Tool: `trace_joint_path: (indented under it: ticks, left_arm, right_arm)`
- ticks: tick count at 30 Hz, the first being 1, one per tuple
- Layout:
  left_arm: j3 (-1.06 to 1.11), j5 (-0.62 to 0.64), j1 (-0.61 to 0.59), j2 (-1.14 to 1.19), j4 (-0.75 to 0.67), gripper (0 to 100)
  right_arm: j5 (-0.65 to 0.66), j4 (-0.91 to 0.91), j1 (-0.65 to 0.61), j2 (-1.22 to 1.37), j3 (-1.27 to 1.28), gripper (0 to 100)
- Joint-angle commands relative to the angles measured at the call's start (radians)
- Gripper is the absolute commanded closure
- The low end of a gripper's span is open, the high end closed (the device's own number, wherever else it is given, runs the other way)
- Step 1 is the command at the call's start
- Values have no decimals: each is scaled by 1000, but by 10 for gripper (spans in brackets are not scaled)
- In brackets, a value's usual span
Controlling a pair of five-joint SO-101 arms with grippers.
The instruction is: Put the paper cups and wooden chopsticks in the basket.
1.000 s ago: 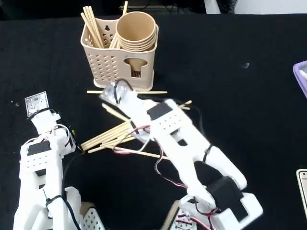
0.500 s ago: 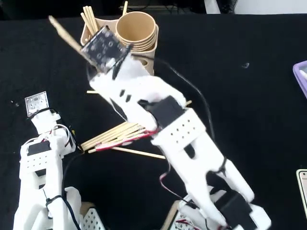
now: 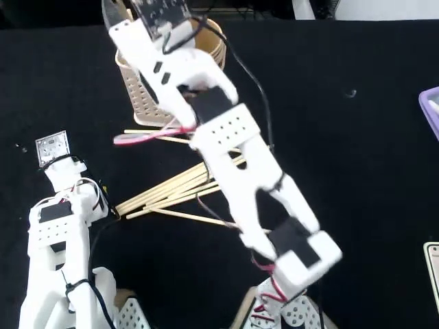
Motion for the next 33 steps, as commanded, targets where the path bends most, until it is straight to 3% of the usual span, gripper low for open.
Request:
trace_joint_path:
  ticks: [1,6,11,17,26,31,33]
  left_arm:
    - [-7,2,-4,-25,-12,830]
    - [-8,2,-5,-25,-12,830]
    - [-10,2,-4,-25,-12,830]
    - [-8,2,-4,-25,-12,830]
    - [-8,2,-4,-25,-12,830]
    - [-7,2,-4,-25,-12,830]
    - [-7,2,-4,-25,-12,830]
  right_arm:
    - [-9,-8,40,93,-189,982]
    - [-9,152,41,217,-354,973]
    - [-9,307,35,271,-476,875]
    - [-9,499,34,272,-638,901]
    - [-9,1235,23,282,-1152,907]
    - [-3,1499,23,280,-1294,907]
    - [-9,1513,25,274,-1288,907]
